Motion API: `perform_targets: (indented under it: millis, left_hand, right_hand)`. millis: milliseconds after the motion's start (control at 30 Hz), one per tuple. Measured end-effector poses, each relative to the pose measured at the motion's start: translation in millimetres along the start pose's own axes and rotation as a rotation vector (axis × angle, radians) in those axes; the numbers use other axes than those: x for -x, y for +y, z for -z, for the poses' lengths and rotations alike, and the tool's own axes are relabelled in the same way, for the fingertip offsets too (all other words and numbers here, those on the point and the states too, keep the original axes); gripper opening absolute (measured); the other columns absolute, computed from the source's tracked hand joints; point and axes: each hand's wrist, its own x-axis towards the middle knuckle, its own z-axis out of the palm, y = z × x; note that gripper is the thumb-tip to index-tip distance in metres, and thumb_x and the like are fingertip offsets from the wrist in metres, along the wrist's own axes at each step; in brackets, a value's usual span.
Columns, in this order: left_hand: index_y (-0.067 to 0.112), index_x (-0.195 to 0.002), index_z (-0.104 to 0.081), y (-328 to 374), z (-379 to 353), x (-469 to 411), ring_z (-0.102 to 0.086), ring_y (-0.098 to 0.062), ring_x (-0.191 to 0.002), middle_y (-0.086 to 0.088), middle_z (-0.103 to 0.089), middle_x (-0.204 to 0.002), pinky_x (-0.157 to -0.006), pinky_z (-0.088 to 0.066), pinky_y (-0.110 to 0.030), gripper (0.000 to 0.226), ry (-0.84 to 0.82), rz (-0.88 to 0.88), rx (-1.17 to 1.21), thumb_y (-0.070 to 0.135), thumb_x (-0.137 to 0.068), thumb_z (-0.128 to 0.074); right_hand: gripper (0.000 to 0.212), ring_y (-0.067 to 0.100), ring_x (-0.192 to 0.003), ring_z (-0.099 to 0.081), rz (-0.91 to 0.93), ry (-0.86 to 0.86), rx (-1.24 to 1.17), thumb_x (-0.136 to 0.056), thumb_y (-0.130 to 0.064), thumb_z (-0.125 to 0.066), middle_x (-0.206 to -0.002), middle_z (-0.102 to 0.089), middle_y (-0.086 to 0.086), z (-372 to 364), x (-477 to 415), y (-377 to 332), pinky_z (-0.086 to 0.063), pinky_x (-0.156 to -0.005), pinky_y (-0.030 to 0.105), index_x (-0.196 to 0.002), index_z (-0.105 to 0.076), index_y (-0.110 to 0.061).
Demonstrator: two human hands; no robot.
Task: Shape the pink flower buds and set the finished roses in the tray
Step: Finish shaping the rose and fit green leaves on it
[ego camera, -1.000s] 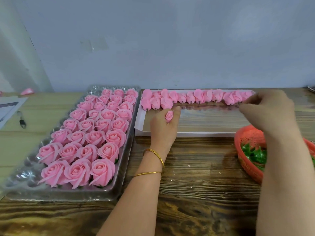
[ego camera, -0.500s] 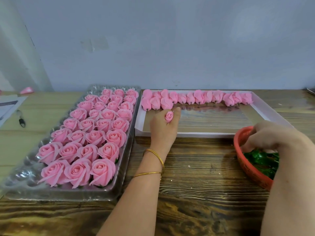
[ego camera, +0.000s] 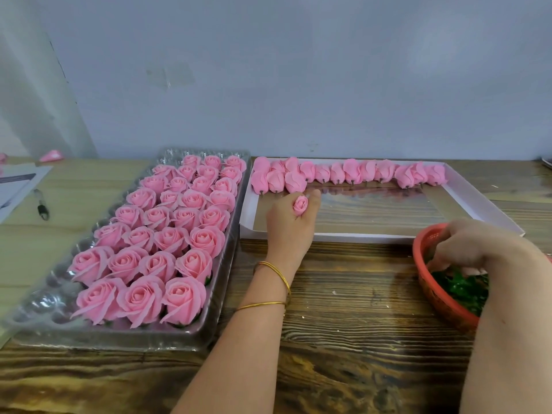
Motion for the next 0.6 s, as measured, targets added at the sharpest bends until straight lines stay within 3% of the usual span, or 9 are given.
perform_targets:
  millis: [133,267,333,433,600]
  left_hand:
    - [0.016,-0.055,-0.041,0,0,-1,-0.037,-0.008,-0.053,0.004,-0.038,-0.051,-0.048,-0.032,-0.015,0.045,0.001,-0.004,-0.006,0.025,-0.096,-0.057]
    - [0.011,-0.058,-0.046,0,0,-1,-0.036,-0.008,-0.053,0.001,-0.040,-0.052,-0.049,-0.033,-0.016,0.043,-0.006,0.004,0.003,0.026,-0.096,-0.056]
    - [0.009,-0.059,-0.048,0,0,-1,-0.037,-0.008,-0.054,0.001,-0.041,-0.053,-0.050,-0.034,-0.015,0.043,-0.008,0.009,0.003,0.027,-0.096,-0.057]
    - [0.012,-0.057,-0.044,0,0,0,-0.037,-0.007,-0.054,0.003,-0.039,-0.052,-0.049,-0.033,-0.013,0.044,-0.007,0.016,0.005,0.027,-0.096,-0.057]
    - [0.012,-0.057,-0.045,0,0,-1,-0.037,-0.006,-0.053,0.003,-0.040,-0.053,-0.049,-0.033,-0.013,0.044,-0.007,0.020,-0.005,0.027,-0.096,-0.057]
  right_hand:
    - [0.024,0.036,-0.060,-0.066,-0.018,0.060,-0.092,-0.066,-0.012,-0.073,-0.074,-0.070,0.023,2,-1,-1,-0.058,-0.056,0.042,-0.088,-0.067,-0.003]
    - [0.019,0.038,-0.065,-0.070,-0.027,0.145,-0.163,-0.067,-0.014,-0.071,-0.066,-0.071,0.018,4,4,-3,-0.059,-0.069,0.057,-0.083,-0.069,-0.004]
    - [0.018,0.032,-0.054,-0.064,-0.009,0.155,-0.190,-0.068,-0.014,-0.071,-0.058,-0.068,0.016,6,6,-3,-0.060,-0.063,0.046,-0.080,-0.072,-0.002]
    - [0.016,0.027,-0.046,-0.054,0.046,0.207,-0.216,-0.073,-0.021,-0.074,-0.052,-0.066,0.011,9,9,-3,-0.043,-0.050,0.027,-0.078,-0.073,-0.006]
    - [0.011,0.030,-0.051,-0.057,0.022,0.165,-0.234,-0.069,-0.016,-0.071,-0.060,-0.070,0.016,5,7,1,-0.044,-0.050,0.030,-0.077,-0.073,-0.007]
